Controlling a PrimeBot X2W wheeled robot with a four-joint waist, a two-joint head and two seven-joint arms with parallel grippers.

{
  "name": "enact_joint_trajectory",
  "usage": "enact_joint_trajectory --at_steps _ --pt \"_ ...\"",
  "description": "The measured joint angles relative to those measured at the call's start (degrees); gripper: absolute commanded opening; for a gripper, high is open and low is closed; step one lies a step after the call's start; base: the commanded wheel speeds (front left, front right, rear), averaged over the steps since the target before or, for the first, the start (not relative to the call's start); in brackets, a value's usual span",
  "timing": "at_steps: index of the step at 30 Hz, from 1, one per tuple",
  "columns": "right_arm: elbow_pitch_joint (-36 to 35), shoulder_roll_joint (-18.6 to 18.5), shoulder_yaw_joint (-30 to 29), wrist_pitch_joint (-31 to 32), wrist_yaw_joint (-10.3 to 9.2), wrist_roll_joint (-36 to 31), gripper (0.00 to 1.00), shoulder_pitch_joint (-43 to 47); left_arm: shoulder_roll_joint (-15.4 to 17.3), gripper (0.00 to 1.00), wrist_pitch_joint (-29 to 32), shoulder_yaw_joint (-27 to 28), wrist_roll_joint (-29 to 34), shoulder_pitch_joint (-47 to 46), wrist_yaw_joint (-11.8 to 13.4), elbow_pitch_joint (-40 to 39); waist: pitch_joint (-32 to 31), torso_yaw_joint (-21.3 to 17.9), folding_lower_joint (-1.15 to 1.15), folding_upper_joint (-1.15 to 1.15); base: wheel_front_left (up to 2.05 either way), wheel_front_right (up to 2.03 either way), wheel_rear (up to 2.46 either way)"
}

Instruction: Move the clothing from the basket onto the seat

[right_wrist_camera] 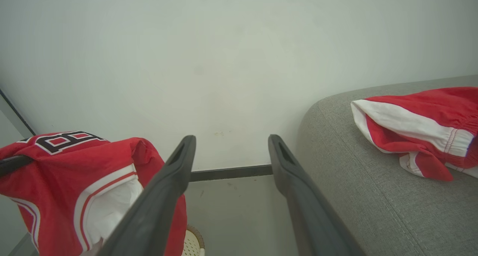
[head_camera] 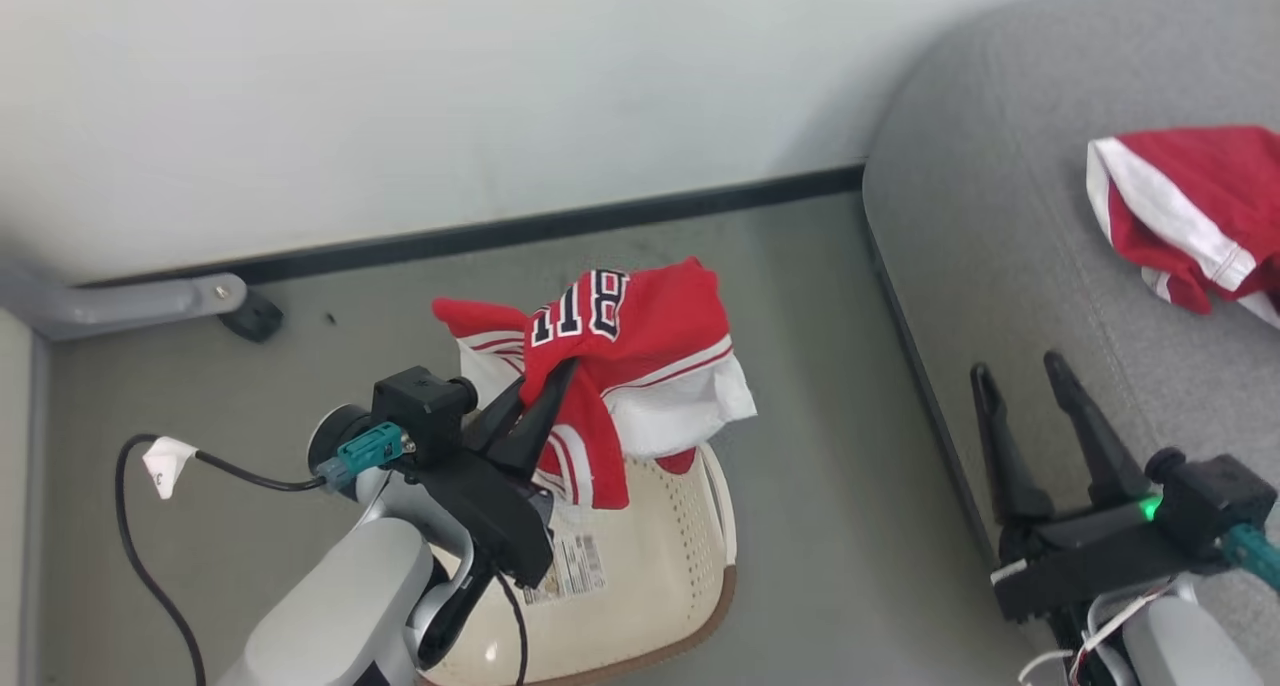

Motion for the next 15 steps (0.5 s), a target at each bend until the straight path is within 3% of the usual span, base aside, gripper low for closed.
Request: enact_joint_trajectory --at_steps 15 --pt "0.2 -1.5 6.0 0.0 0.0 2.1 1.0 4.3 0.1 0.0 -0.2 1.1 -0.5 0.8 0.5 -10.3 -10.4 4.7 0.0 0.0 0.0 0.0 0.0"
